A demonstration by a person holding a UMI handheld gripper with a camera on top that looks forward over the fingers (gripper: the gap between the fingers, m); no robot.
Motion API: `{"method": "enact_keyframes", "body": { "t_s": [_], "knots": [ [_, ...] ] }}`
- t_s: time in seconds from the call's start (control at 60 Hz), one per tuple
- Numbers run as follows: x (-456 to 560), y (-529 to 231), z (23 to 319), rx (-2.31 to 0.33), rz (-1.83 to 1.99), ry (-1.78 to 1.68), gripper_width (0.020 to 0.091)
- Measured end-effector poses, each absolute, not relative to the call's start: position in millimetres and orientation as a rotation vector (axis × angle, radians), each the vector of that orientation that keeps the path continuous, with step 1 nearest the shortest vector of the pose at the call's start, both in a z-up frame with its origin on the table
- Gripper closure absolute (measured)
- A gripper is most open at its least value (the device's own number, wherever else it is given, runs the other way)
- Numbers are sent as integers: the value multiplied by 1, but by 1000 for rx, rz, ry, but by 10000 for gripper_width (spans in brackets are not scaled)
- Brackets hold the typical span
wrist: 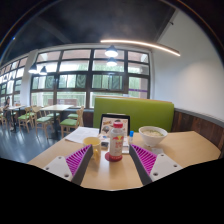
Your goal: Pour water
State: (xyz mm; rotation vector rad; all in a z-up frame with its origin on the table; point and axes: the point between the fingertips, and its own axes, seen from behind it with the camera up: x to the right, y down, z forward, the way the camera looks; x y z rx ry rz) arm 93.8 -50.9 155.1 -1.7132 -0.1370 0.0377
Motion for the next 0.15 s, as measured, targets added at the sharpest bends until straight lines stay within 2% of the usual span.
{"method": "enact_keyframes", "body": {
  "t_s": [0.15],
  "knots": [
    [81,-111,157,-1698,56,-176,275]
  ]
}}
